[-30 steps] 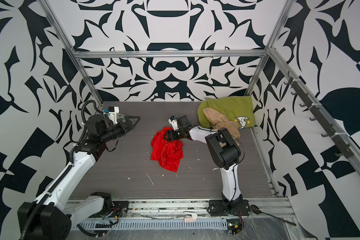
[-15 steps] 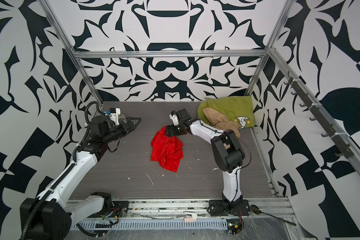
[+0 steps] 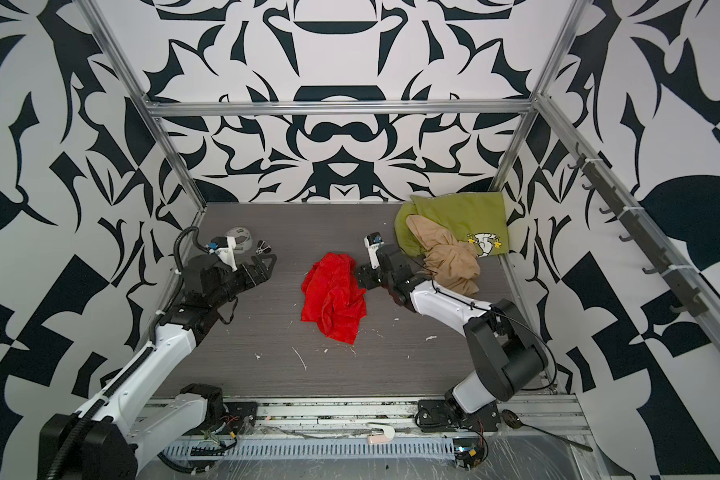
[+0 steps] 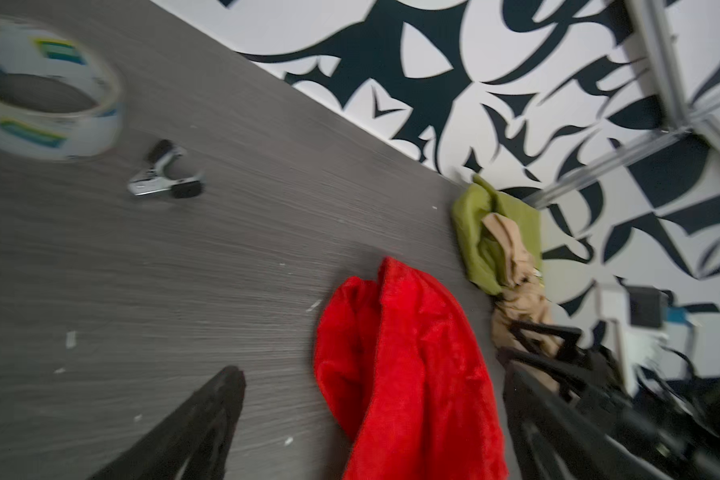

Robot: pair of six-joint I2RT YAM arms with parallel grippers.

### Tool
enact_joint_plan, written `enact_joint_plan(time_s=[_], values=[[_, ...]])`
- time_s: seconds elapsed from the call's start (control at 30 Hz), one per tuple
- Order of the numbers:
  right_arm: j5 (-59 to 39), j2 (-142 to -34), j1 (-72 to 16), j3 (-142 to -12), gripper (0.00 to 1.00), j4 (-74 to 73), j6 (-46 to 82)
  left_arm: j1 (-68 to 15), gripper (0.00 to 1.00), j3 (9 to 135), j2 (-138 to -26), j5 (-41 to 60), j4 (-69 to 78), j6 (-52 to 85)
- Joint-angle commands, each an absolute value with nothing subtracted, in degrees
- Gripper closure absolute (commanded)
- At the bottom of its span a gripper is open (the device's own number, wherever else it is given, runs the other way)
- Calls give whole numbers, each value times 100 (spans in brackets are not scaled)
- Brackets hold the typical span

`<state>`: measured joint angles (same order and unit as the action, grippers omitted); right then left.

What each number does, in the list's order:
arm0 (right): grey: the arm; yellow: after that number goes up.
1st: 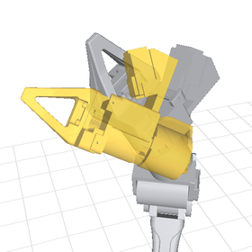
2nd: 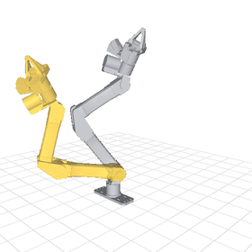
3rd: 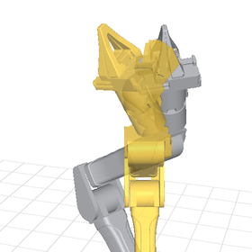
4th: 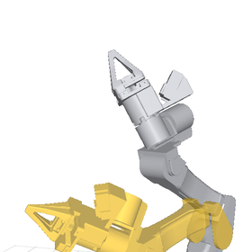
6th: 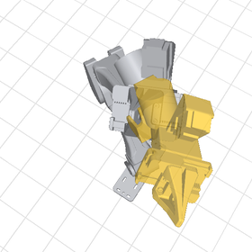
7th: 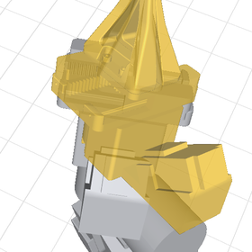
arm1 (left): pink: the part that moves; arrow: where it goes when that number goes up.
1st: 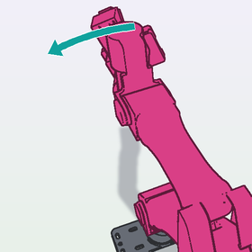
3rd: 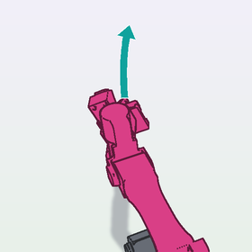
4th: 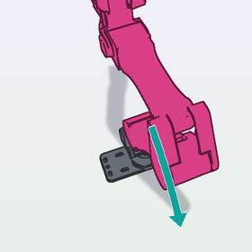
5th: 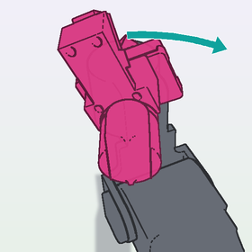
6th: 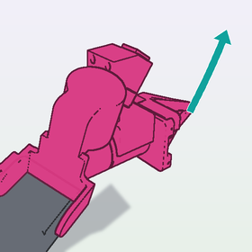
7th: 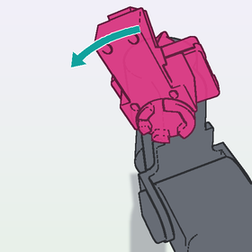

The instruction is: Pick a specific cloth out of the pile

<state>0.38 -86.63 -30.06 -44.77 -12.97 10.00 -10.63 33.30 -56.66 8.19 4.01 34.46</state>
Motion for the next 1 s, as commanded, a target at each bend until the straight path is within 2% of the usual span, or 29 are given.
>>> enact_joint_plan(time_s=[0.0, 0.07, 0.23, 0.3, 0.4, 0.5, 0.57, 0.7, 0.8, 0.97], values=[[1217, -8279, -2975, -3740, 14, -3431, 220, -1066, 1, 3106, -5614, -701, 466, 3348], [1859, -8017, -2979, -3315, 12, -3801, -31, -1065, 1, 3068, -5642, -1063, 483, 2818], [2641, -7533, -2936, -2437, 1, -4453, -943, -1066, 1, 3213, -5693, -1915, -20, 1653], [2990, -7556, -2848, -2381, 3, -4419, -1012, -1066, 1, 3065, -5923, -1974, 160, 1135], [2811, -7322, -2787, -2443, 2, -3599, -1230, -1060, 1, 2820, -6336, -2147, 635, 751], [2884, -7253, -2667, -2115, 2, -3756, -1182, -1014, 1, 2627, -6697, -2009, 1284, 273], [2800, -7361, -2468, -1690, 2, -4517, -1102, -989, 1, 2558, -6919, -1913, 1698, 133], [2663, -7926, -2073, -1202, 2, -6113, -1039, -833, 0, 2316, -7259, -1349, 2797, 258], [2544, -8344, -1811, -1181, 2, -6687, -997, -603, 0, 2154, -7712, -760, 3793, 323], [2307, -9082, -1380, -1096, 2, -7380, -571, -345, 0, 2080, -8093, -385, 4492, -35]])
